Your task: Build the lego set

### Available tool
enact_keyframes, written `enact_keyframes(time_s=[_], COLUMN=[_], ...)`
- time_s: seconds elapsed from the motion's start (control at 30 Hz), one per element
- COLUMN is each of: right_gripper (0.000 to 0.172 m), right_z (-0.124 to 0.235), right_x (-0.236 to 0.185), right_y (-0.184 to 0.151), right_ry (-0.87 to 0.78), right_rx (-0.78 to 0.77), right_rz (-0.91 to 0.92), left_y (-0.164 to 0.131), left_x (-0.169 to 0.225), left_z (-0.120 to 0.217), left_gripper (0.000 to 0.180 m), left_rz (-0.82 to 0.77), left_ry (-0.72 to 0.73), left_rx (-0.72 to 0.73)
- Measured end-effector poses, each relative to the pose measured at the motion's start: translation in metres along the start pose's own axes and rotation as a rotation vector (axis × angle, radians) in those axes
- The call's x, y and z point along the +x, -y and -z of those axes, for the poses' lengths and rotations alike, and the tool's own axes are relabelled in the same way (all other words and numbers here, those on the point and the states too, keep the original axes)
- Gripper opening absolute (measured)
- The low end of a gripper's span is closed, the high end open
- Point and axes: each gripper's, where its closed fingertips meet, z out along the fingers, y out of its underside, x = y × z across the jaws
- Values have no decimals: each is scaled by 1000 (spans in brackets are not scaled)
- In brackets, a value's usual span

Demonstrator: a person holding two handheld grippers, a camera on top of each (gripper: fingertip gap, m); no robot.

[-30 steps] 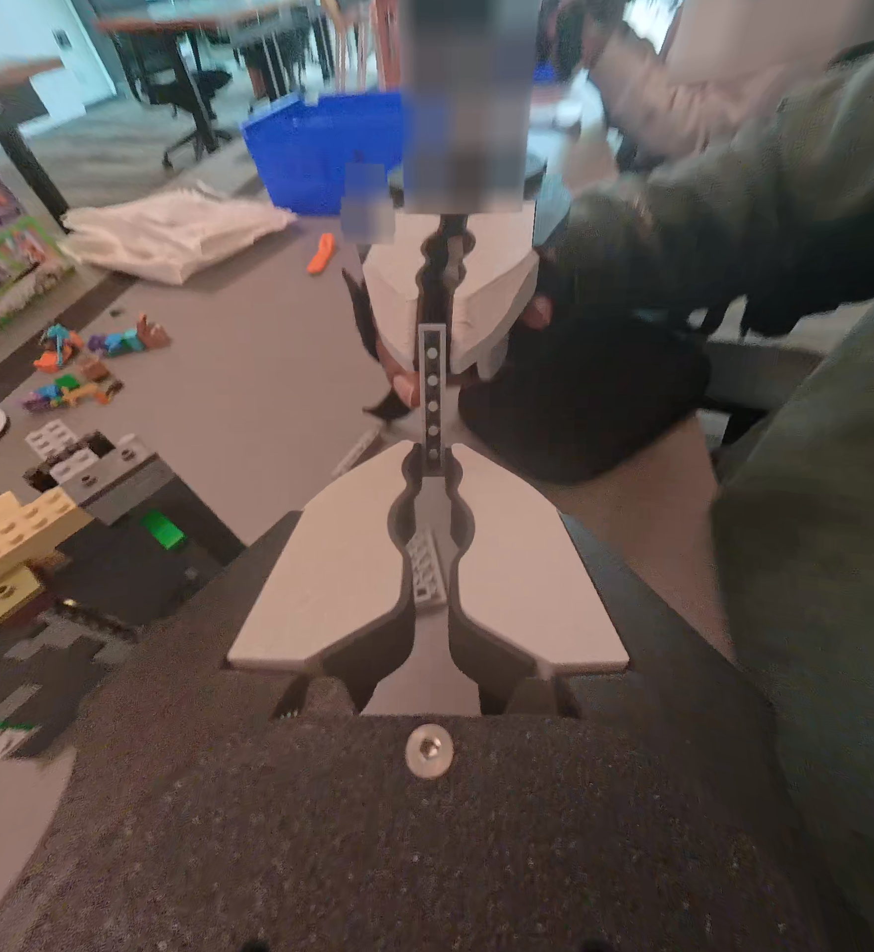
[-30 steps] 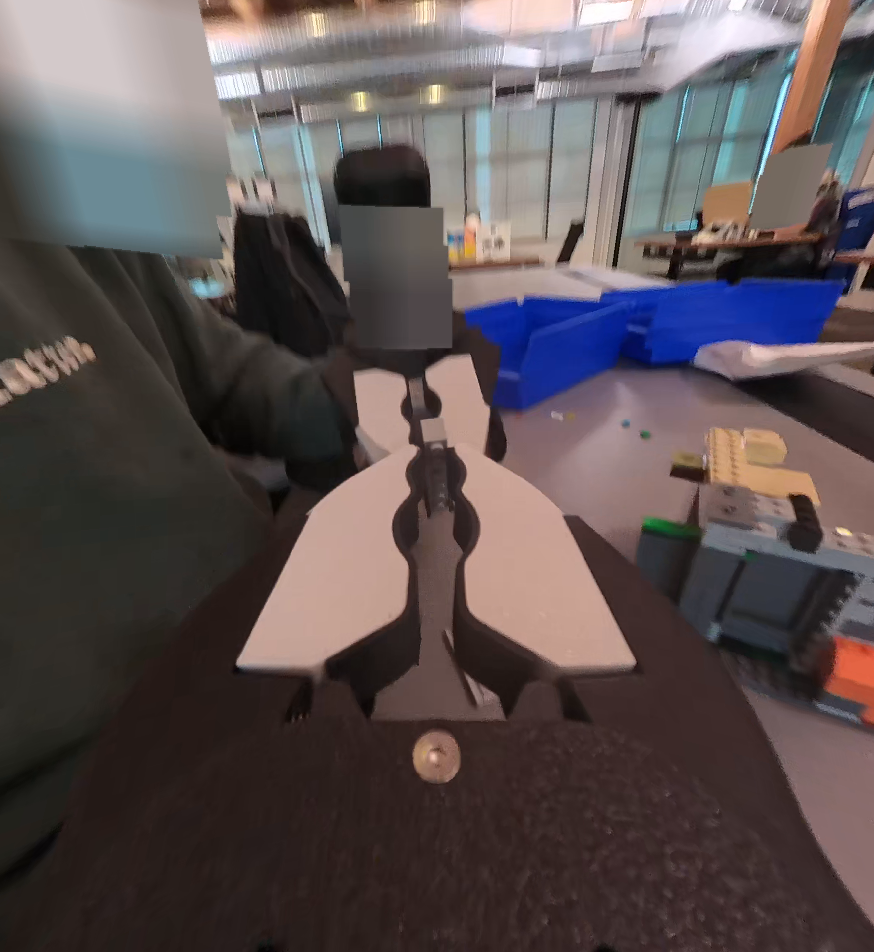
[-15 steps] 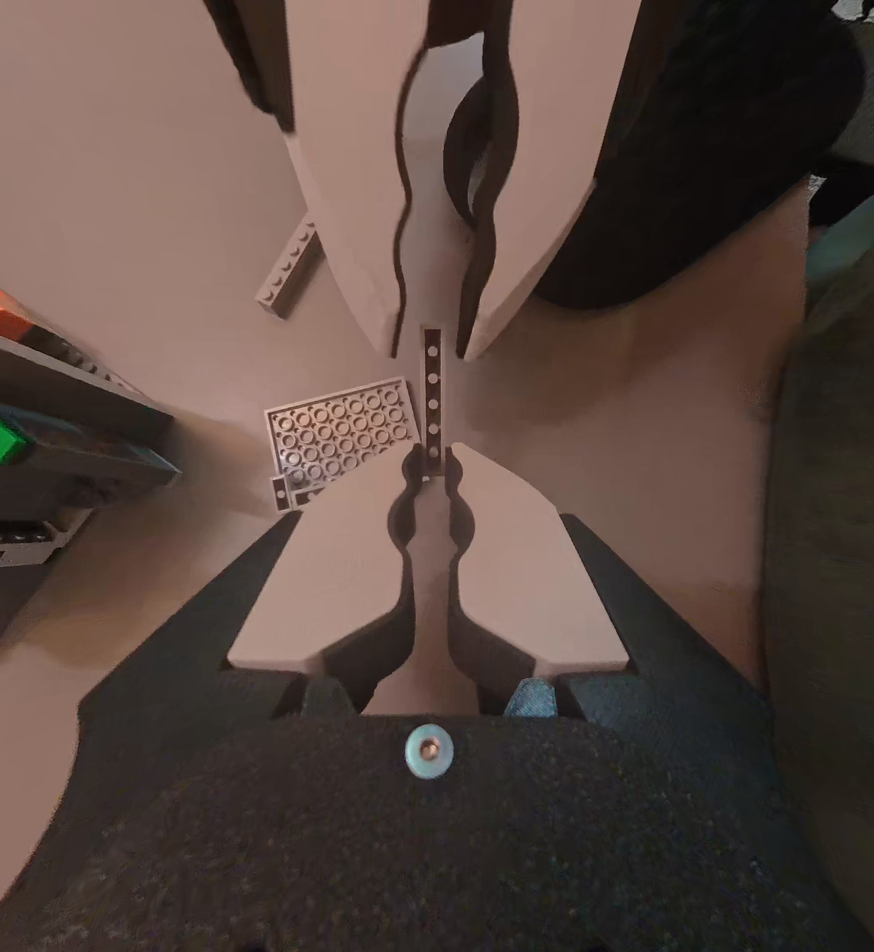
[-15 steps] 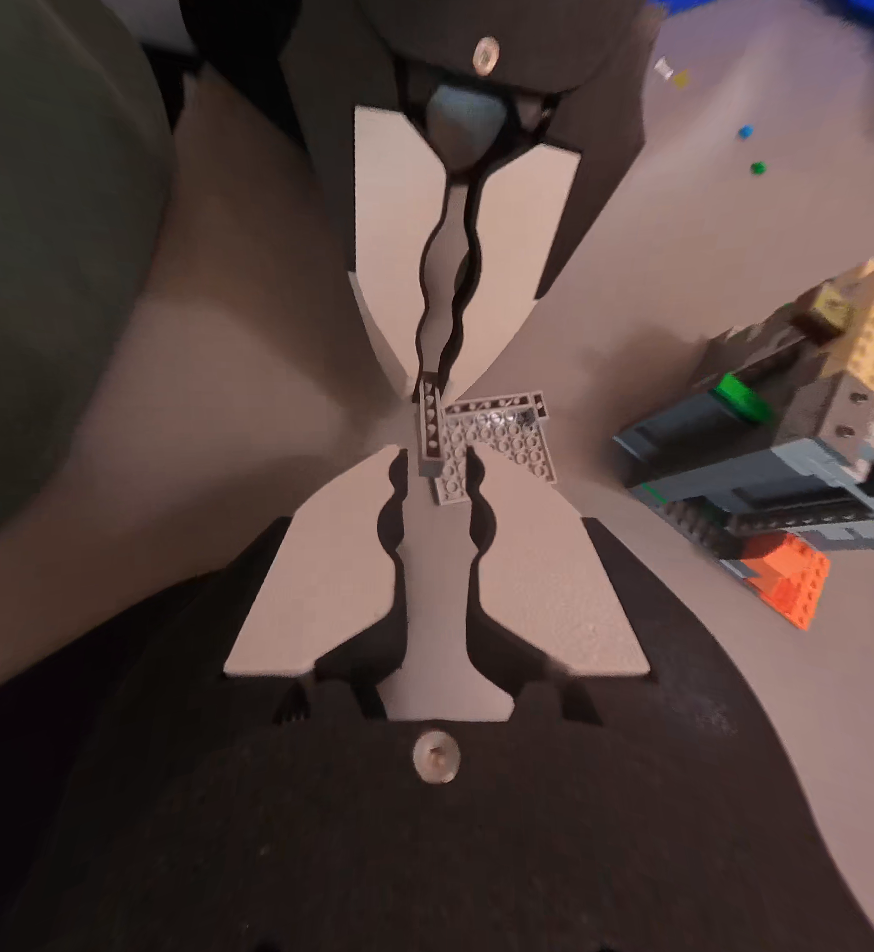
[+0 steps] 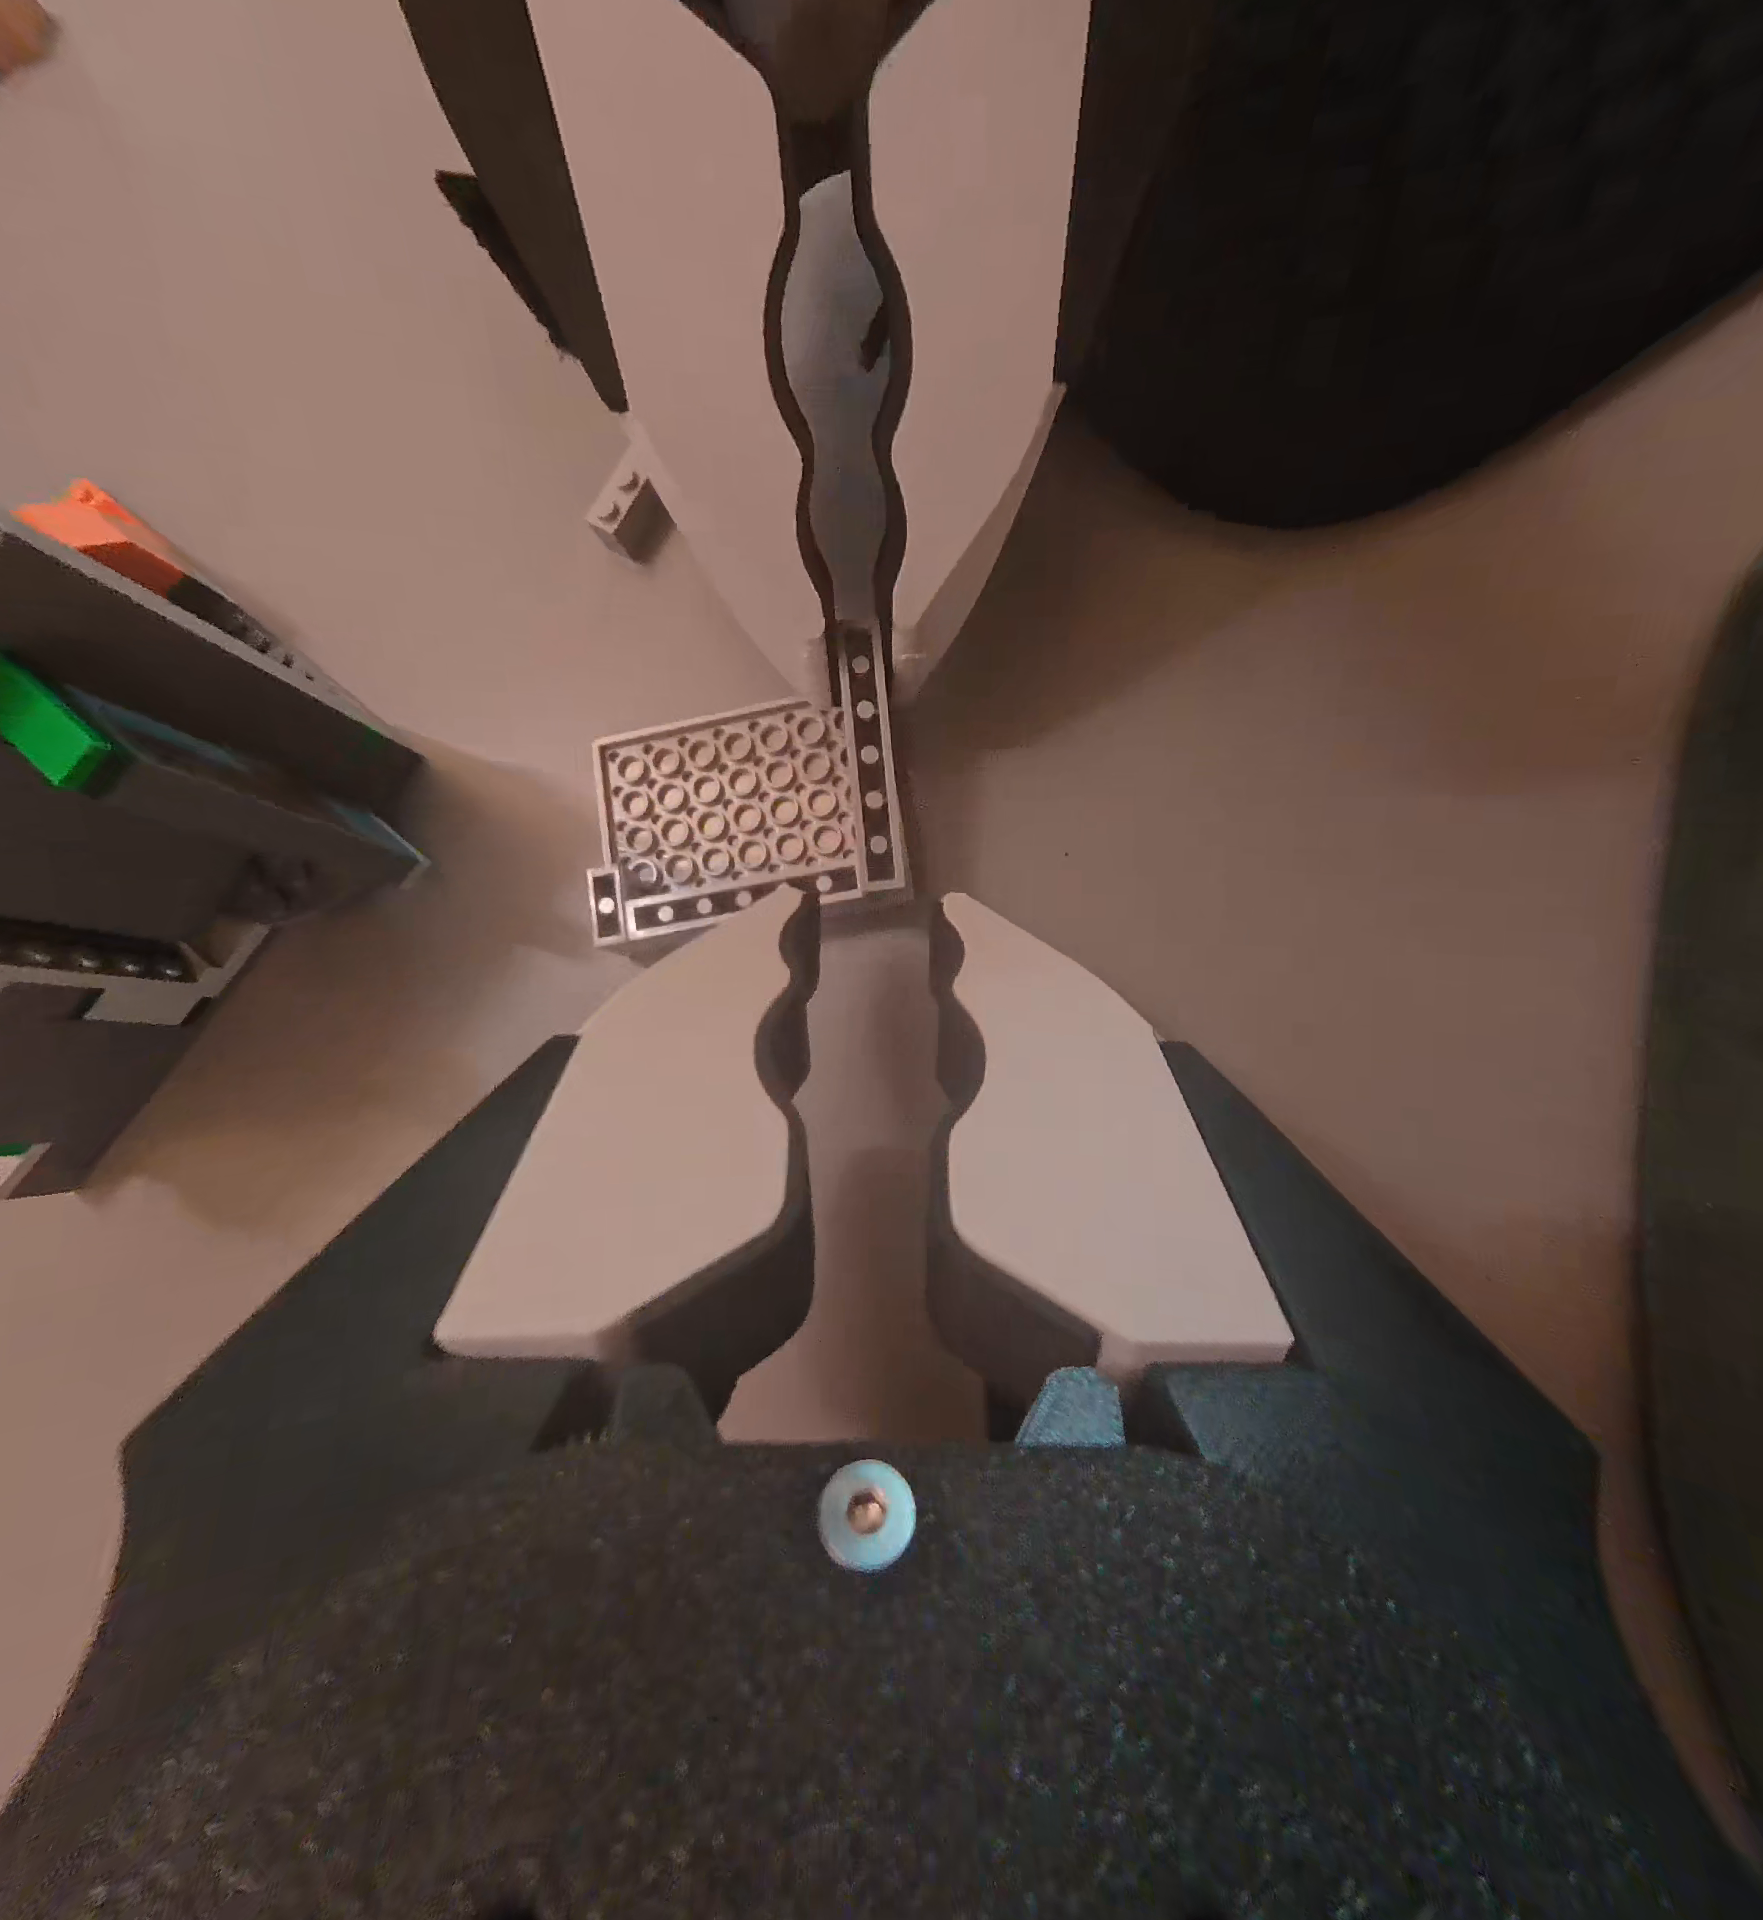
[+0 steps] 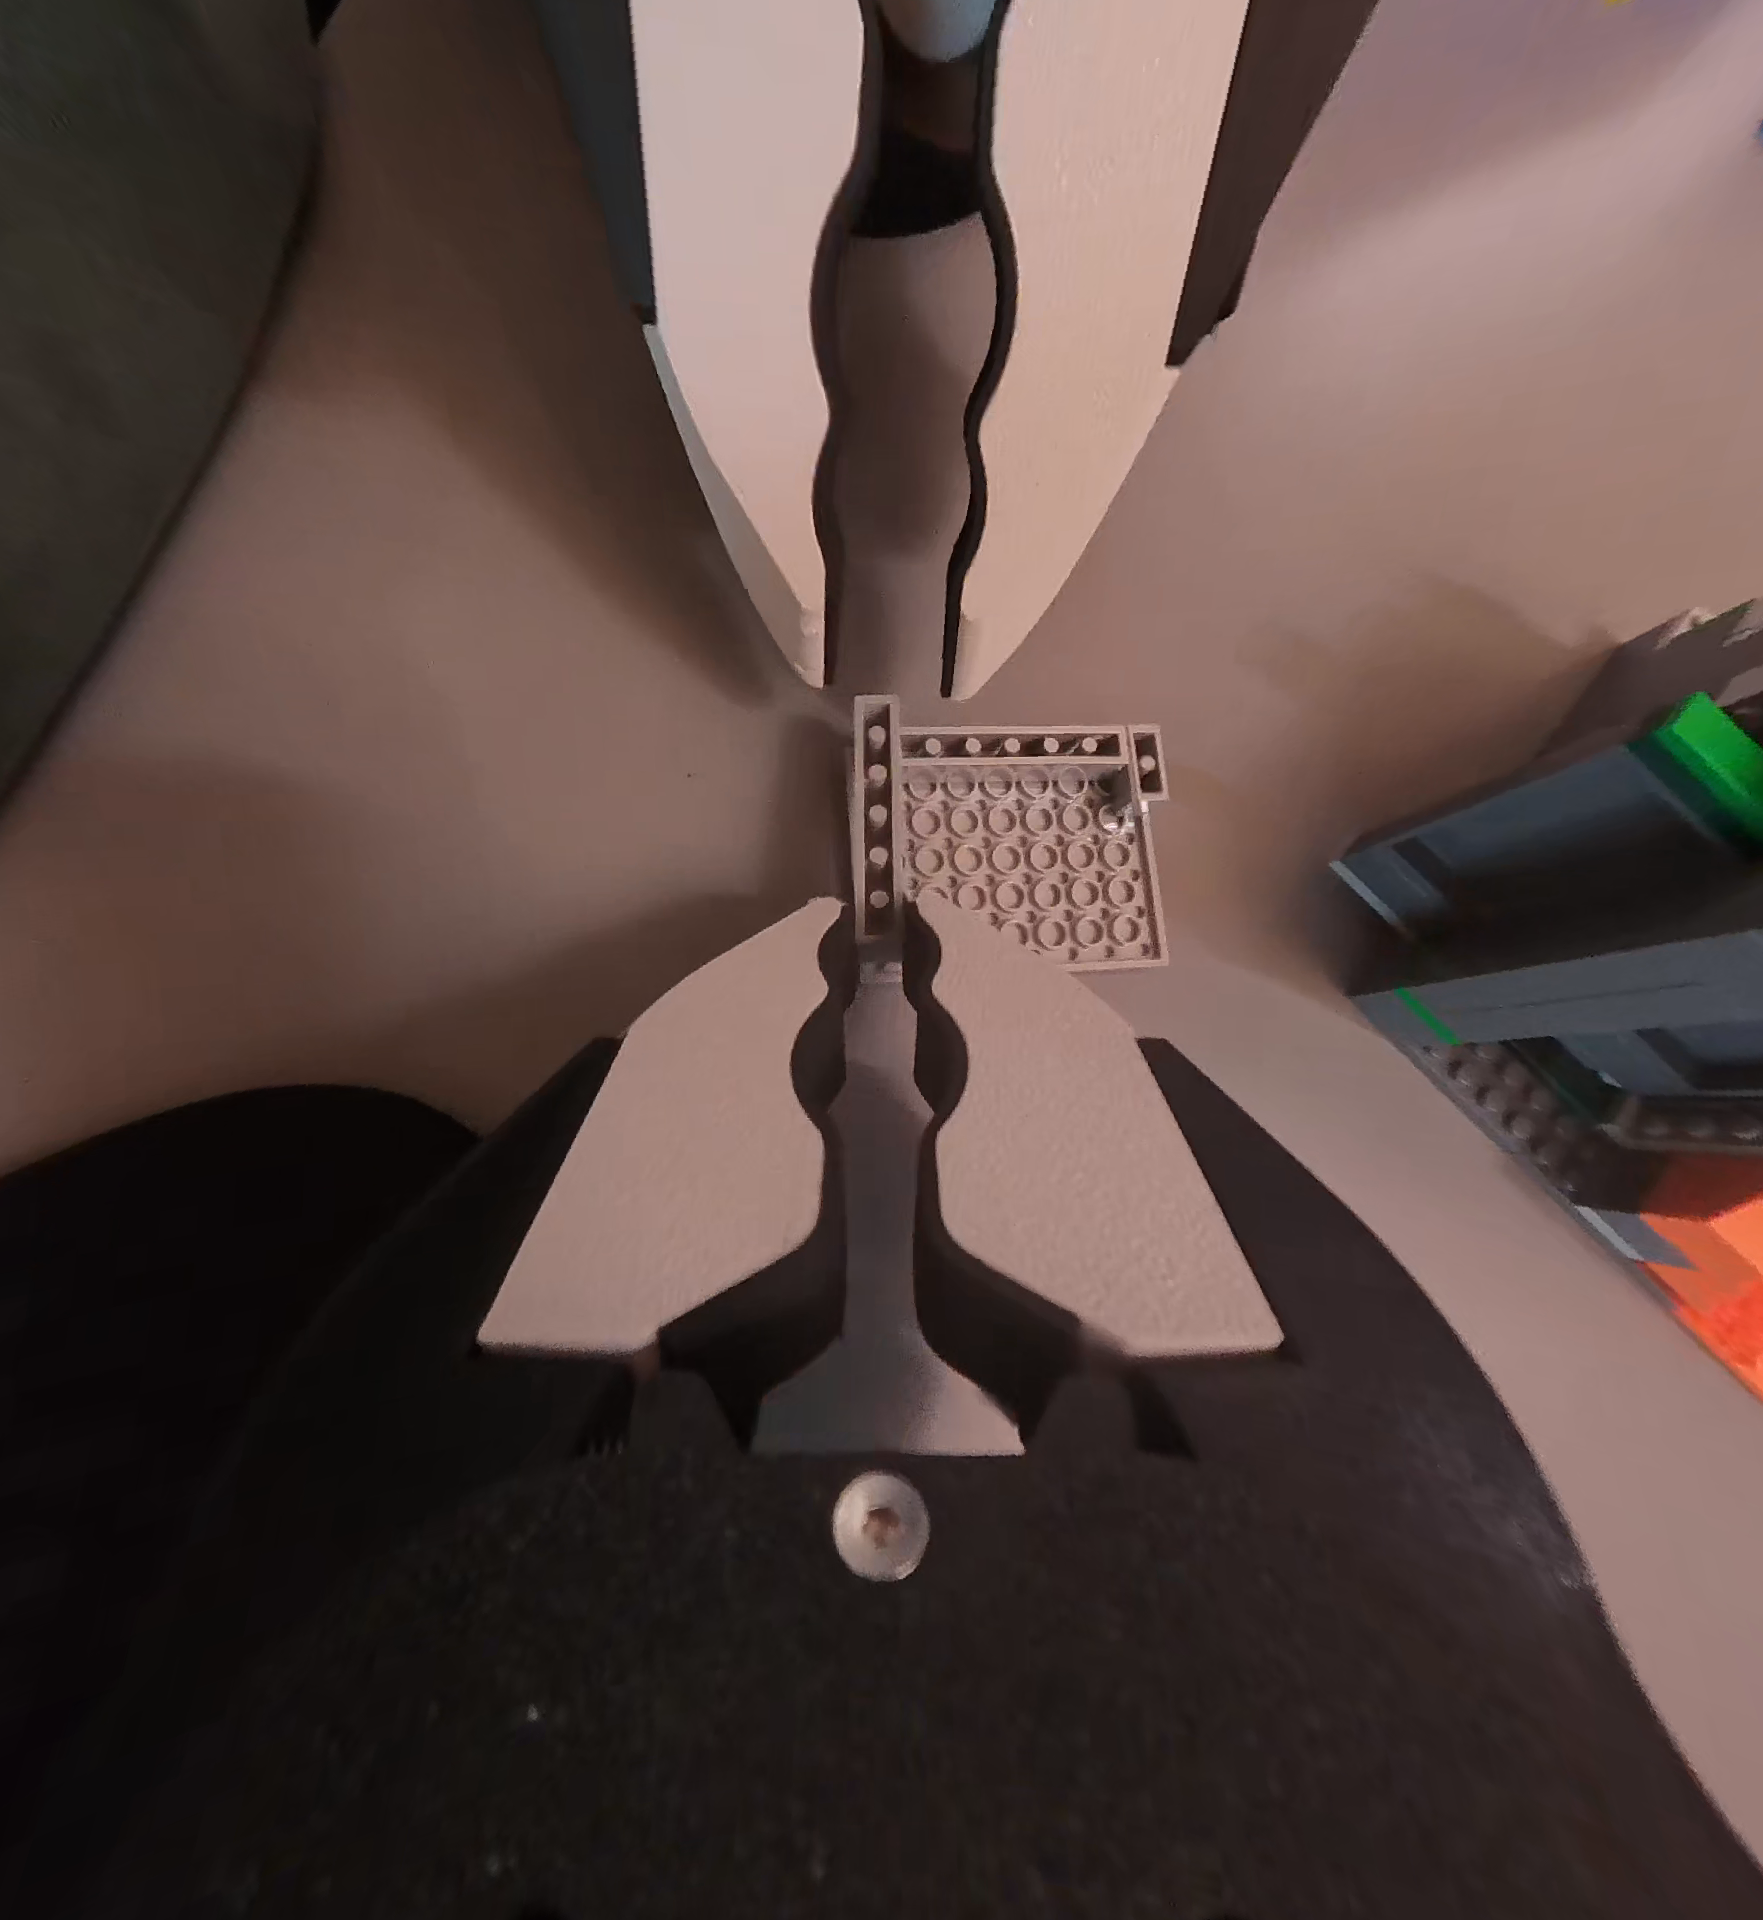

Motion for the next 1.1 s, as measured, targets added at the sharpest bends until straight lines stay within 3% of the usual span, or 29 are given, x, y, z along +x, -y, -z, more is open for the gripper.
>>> enact_keyframes(time_s=[0.63, 0.83, 1.1], right_gripper=[8, 16, 14], right_z=[-9, -7, -10], right_x=[1, 2, -1], right_y=[-8, -8, 11], right_ry=[74, 71, 65], right_rx=[-78, -92, -110], right_rz=[-13, -9, 18], left_y=[0, 1, 1], left_x=[-1, -2, -2], left_z=[-10, -11, -12], left_gripper=[10, 9, 9], left_rz=[19, 24, 24], left_ry=[-19, -14, -8], left_rx=[41, 44, 49])
